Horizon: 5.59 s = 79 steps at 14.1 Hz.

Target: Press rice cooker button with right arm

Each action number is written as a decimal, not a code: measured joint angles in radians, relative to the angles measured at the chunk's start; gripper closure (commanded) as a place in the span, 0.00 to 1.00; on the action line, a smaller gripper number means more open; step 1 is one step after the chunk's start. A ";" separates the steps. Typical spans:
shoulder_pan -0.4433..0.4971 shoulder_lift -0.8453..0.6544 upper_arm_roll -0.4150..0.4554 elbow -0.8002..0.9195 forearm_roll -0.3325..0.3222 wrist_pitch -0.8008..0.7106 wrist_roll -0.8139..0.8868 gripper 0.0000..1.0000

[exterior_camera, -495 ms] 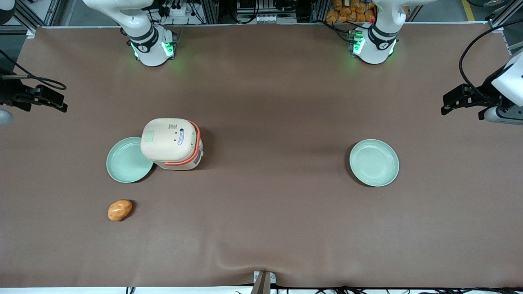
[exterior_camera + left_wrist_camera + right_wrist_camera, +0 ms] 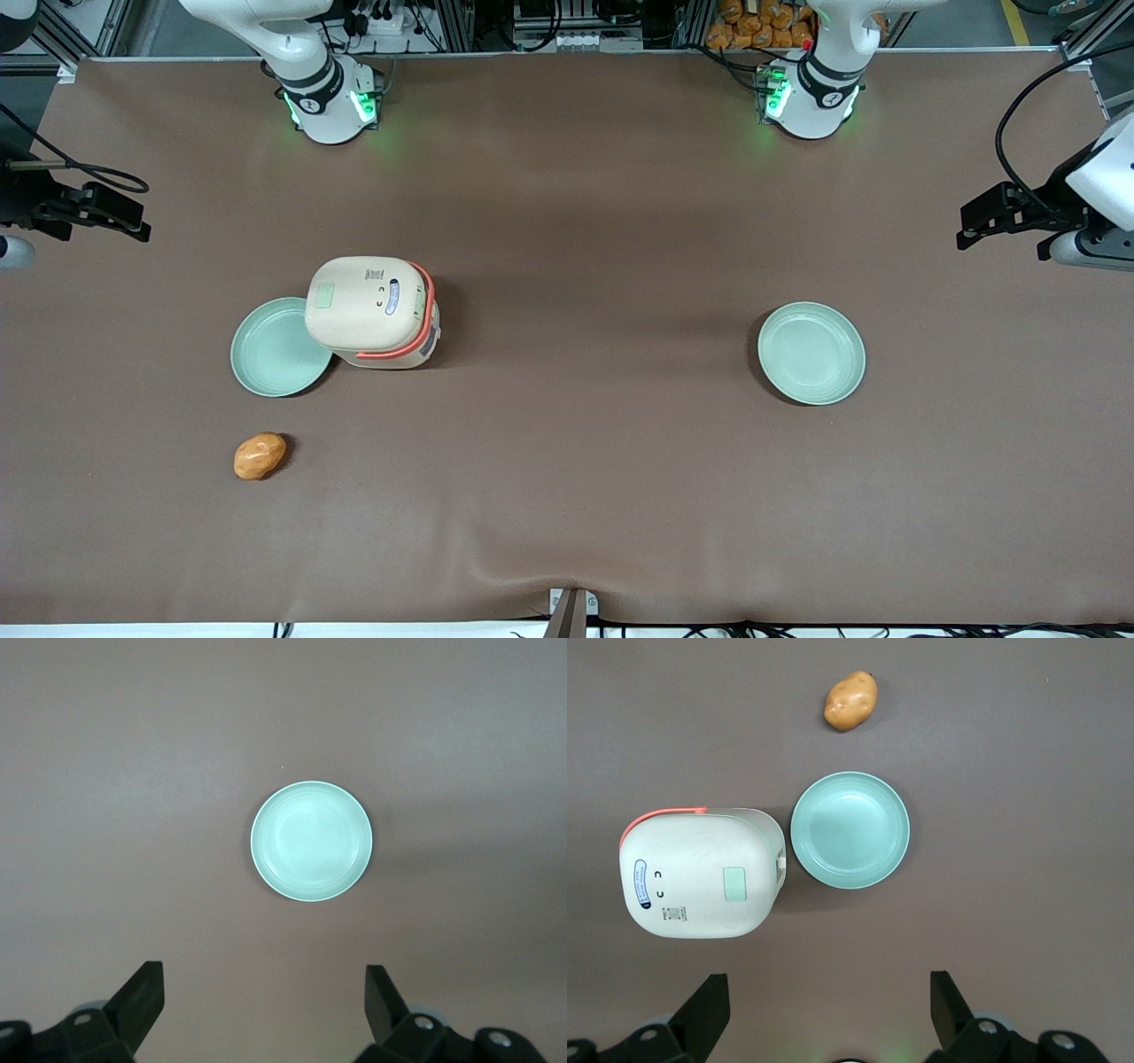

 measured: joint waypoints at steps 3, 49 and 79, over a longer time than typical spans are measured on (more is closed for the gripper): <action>0.001 0.000 0.000 0.000 0.000 -0.001 0.000 0.00; 0.160 0.348 0.051 -0.186 0.074 0.153 0.074 0.99; 0.156 0.244 0.049 0.122 0.092 0.054 0.074 0.00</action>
